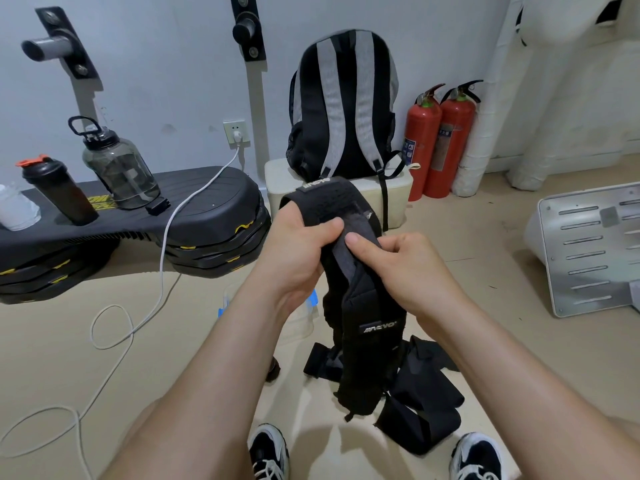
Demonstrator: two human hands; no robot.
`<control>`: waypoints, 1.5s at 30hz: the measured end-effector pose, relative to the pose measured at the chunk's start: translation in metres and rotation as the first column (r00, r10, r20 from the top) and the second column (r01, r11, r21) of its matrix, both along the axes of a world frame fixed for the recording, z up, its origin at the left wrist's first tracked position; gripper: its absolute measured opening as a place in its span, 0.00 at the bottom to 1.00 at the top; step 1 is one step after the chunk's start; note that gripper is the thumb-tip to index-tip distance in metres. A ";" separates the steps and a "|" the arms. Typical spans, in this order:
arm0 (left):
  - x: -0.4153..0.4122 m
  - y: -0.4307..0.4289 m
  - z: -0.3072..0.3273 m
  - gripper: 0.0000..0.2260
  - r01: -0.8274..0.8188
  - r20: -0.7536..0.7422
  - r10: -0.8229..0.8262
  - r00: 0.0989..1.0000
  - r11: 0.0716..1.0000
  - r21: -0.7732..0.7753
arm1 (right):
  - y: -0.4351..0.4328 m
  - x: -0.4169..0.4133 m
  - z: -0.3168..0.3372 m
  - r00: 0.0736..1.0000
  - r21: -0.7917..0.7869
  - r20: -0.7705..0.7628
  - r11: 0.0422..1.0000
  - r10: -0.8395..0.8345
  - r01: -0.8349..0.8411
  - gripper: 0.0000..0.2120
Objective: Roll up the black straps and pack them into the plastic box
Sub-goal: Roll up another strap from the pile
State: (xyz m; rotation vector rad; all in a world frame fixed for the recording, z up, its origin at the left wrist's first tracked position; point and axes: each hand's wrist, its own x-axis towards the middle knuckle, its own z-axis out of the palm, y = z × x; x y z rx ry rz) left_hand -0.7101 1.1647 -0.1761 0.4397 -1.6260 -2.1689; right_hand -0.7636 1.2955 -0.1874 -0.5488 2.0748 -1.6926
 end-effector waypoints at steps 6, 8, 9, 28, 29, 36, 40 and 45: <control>0.000 -0.005 0.000 0.16 -0.095 -0.004 0.095 0.995 0.995 0.005 | 0.004 -0.002 -0.006 0.985 0.019 0.129 0.993 0.111 -0.115 0.20; 0.001 -0.005 0.000 0.16 -0.079 -0.003 0.079 0.997 0.997 0.001 | 0.004 -0.002 -0.009 0.983 0.016 0.144 0.993 0.116 -0.120 0.20; 0.002 -0.006 0.001 0.16 -0.064 -0.006 0.064 0.998 0.998 -0.002 | 0.004 -0.003 -0.010 0.983 0.019 0.138 0.992 0.117 -0.121 0.20; 0.003 -0.009 0.001 0.16 -0.094 -0.048 0.082 0.995 0.924 -0.370 | 0.008 -0.004 -0.012 0.989 0.269 -0.146 0.963 0.031 0.010 0.23; 0.004 -0.012 0.001 0.17 -0.066 -0.044 0.054 0.998 0.932 -0.357 | 0.010 -0.006 -0.011 0.990 0.277 -0.125 0.961 0.057 -0.020 0.24; 0.004 -0.008 0.007 0.14 0.016 -0.069 -0.039 0.997 0.950 -0.313 | 0.004 -0.006 -0.004 0.937 -0.133 0.108 0.939 0.333 -0.318 0.09; -0.003 -0.006 0.005 0.08 -0.076 0.090 0.102 0.991 0.962 -0.261 | -0.004 -0.005 -0.009 0.990 -0.173 0.040 0.977 0.137 -0.128 0.07; -0.004 0.019 -0.014 0.20 0.210 0.387 -0.053 0.921 0.902 -0.377 | -0.010 -0.010 -0.012 0.981 -0.207 0.021 0.959 -0.193 0.193 0.08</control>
